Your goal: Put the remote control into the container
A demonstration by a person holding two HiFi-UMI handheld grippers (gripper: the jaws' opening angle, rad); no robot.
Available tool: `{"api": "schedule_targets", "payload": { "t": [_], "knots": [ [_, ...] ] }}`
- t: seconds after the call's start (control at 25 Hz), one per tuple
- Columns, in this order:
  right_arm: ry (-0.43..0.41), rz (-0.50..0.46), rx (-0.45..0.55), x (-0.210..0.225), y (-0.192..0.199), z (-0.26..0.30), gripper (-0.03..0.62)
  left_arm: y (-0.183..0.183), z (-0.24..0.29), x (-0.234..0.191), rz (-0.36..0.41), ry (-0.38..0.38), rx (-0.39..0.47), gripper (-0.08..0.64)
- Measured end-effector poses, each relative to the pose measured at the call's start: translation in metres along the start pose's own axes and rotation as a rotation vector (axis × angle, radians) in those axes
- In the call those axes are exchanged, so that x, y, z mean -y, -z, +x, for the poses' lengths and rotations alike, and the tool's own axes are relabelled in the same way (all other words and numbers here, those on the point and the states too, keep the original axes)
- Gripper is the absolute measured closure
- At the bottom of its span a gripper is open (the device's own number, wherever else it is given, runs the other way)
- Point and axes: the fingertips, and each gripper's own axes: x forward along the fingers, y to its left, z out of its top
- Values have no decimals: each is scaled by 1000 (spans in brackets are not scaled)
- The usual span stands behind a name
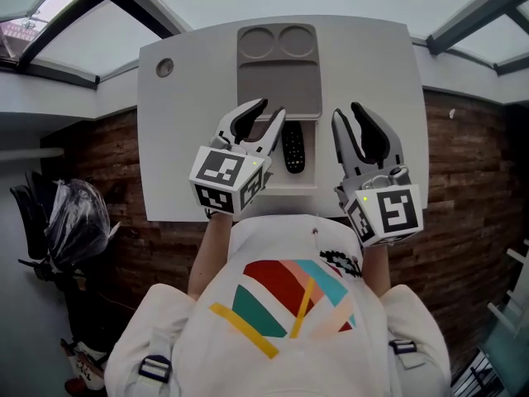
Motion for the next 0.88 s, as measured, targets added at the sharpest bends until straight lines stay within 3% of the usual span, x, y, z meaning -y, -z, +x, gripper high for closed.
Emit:
{"api": "schedule_targets", "payload": {
  "t": [0.12,0.32,0.52,0.64,0.88],
  "knots": [
    [-20,-30,30,-9,-13,3,499,-46,-30,-12,40,-92,163,549],
    [-12,-87,149,-16,-50,2,499,-108,-83,-16,49,-163,400,551],
    [2,-74,234,-23,-74,1,500,-153,-142,-28,86,-281,611,551],
    [-5,-75,241,-28,-76,0,500,-158,-167,-34,101,-350,668,551],
    [-6,-131,210,-37,-69,0,503,-147,-183,-45,86,-432,677,551]
  ]
}}
